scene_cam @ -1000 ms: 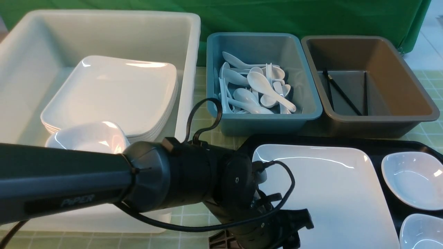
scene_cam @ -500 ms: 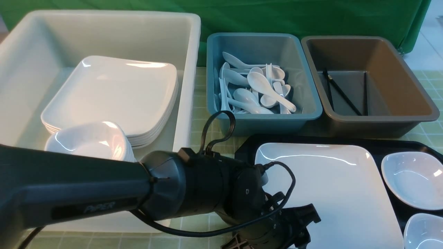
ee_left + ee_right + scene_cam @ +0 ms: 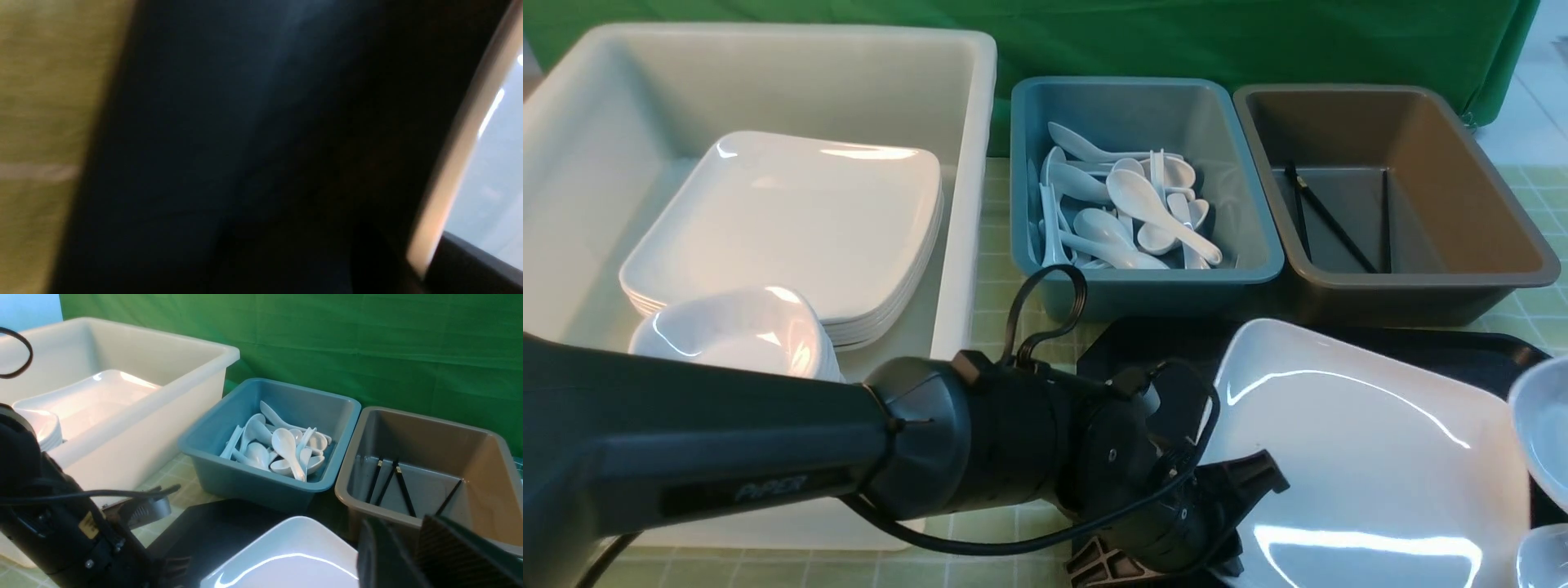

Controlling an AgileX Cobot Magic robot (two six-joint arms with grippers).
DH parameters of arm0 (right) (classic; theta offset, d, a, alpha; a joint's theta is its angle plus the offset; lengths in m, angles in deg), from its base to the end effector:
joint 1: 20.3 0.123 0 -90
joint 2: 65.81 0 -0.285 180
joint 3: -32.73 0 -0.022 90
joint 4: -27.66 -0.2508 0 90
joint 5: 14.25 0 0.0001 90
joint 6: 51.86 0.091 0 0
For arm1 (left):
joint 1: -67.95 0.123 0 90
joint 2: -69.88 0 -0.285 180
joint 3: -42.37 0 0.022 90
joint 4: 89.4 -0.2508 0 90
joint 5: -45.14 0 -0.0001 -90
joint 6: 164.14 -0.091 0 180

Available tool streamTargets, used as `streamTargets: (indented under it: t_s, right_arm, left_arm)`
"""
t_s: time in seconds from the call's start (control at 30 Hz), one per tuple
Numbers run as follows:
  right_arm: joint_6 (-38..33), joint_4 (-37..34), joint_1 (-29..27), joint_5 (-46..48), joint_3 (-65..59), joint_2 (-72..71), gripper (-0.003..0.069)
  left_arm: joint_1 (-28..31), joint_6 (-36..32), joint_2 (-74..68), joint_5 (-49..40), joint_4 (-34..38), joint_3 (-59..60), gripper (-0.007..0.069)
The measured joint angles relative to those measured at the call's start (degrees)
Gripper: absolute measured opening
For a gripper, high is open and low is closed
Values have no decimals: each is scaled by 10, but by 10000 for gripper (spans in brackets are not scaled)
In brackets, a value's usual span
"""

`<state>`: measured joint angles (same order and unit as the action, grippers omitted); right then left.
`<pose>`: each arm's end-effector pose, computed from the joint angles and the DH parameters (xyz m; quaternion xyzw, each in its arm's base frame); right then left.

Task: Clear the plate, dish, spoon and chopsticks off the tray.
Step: Use the left arm to grab a plate from the dinner plate, then use the left arm to put the plate into the large storage box on the left

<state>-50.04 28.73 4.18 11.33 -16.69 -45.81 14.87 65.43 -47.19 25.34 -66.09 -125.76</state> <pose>0.0457 0.0200 0.3212 -0.1483 0.7222 0.1453 0.6598 0.2229 -0.3170 0.1604 -0.1356 0.9478 -0.2792 0.0735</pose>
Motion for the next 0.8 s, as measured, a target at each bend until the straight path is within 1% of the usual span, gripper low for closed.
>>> streamTargets:
  t_s: [0.27, 0.53, 0.63, 0.67, 0.8]
  right_arm:
    - [0, 0, 0, 0, 0, 0, 145]
    - [0, 0, 0, 0, 0, 0, 145]
    - [0, 0, 0, 1, 6, 0, 145]
    - [-1, 0, 0, 1, 10, 0, 146]
    - [-2, 0, 0, -1, 13, 0, 147]
  left_arm:
    - [0, -1, 8, 0, 2, 0, 72]
    - [0, 2, 59, -7, -33, 2, 27]
    - [0, 30, 84, -22, -75, 4, 20]
    - [0, 51, 95, -36, -106, 5, 18]
    - [0, 110, 117, -54, -183, 5, 13]
